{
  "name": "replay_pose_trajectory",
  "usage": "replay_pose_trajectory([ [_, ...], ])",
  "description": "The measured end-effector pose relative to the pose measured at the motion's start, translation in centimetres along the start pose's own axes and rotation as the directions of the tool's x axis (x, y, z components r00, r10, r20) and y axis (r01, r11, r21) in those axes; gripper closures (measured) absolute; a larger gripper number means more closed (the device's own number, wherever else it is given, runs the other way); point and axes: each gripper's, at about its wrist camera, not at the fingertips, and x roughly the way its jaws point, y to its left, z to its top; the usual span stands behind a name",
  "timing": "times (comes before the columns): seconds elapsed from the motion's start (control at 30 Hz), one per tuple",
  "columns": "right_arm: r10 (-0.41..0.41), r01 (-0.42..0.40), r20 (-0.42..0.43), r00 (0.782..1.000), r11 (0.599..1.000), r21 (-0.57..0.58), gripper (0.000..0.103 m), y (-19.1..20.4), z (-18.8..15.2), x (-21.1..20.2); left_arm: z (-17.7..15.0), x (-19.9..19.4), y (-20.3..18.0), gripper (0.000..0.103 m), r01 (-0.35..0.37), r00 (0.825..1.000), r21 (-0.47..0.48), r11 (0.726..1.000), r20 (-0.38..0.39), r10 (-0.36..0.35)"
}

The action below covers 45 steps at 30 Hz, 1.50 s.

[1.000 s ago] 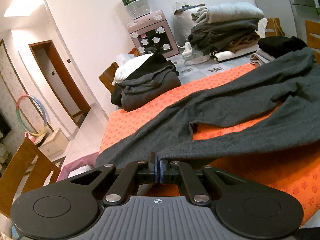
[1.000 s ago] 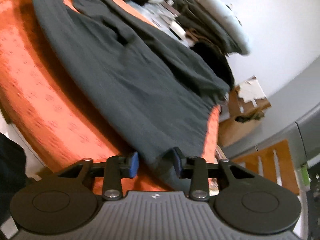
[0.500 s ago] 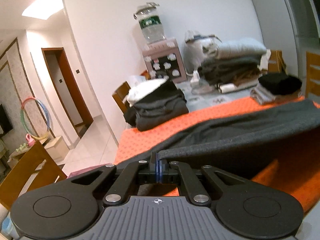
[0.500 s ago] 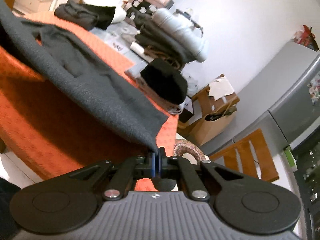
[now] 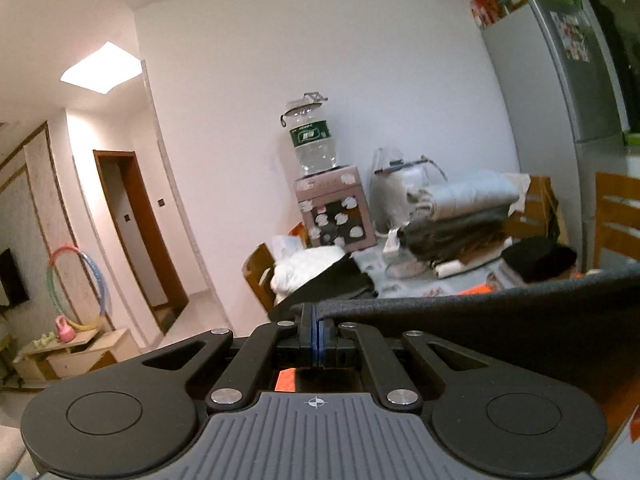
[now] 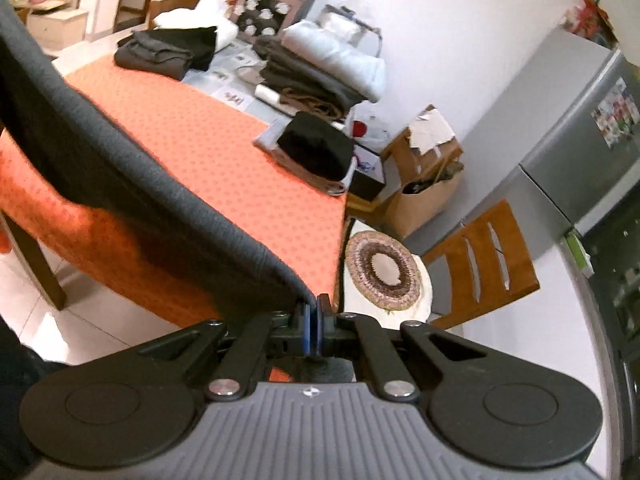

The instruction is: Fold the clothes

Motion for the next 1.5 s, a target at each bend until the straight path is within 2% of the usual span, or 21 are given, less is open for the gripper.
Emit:
replay_pose_trajectory([
  [0.17,-0.007,0.007,-0.018,1.0,1.0,-0.015,0.099,-0.5,0.7,3.8,0.2,3.6,-1.6,0.099,0.029,0.999,0.023,0.999,-0.02,-0.029],
  [0.4,0.01,-0.012,-0.041,0.999,0.998,-0.06,0.099,-1.8,3.5,13.5,0.0,11.2,-4.3,0.099,0.044,0.994,0.061,0.997,-0.104,-0.038],
  [0.7,0.048,-0.058,-0.066,0.997,0.985,-0.16,0.099,-4.2,9.1,26.7,0.2,24.0,-6.8,0.099,0.056,0.967,0.066,0.996,-0.251,-0.038],
  [0.9,0.112,-0.131,-0.127,0.986,0.979,-0.154,0.099,-5.3,11.8,35.7,-0.8,32.6,-8.8,0.099,0.058,0.938,0.079,0.995,-0.345,-0.027],
  [1.07,0.144,-0.177,-0.177,0.974,0.965,-0.192,0.099,-4.8,12.9,41.2,-2.0,38.5,-10.5,0.099,0.055,0.909,0.107,0.993,-0.418,-0.005],
  [1.3,0.161,-0.21,-0.211,0.964,0.949,-0.234,0.099,-4.3,14.5,46.0,-4.1,45.1,-11.9,0.099,0.074,0.86,0.139,0.987,-0.509,0.007],
  [1.4,0.164,-0.217,-0.222,0.961,0.946,-0.239,0.097,-4.2,14.8,47.2,-5.0,47.5,-12.4,0.095,0.089,0.838,0.148,0.985,-0.546,0.006],
  [1.47,0.153,-0.209,-0.228,0.961,0.946,-0.246,0.089,-4.2,14.9,47.9,-5.7,49.1,-12.8,0.094,0.101,0.819,0.151,0.983,-0.574,0.004],
  [1.5,0.151,-0.208,-0.231,0.961,0.947,-0.245,0.088,-4.2,15.0,48.2,-6.1,49.9,-13.0,0.094,0.107,0.807,0.151,0.983,-0.59,0.003],
])
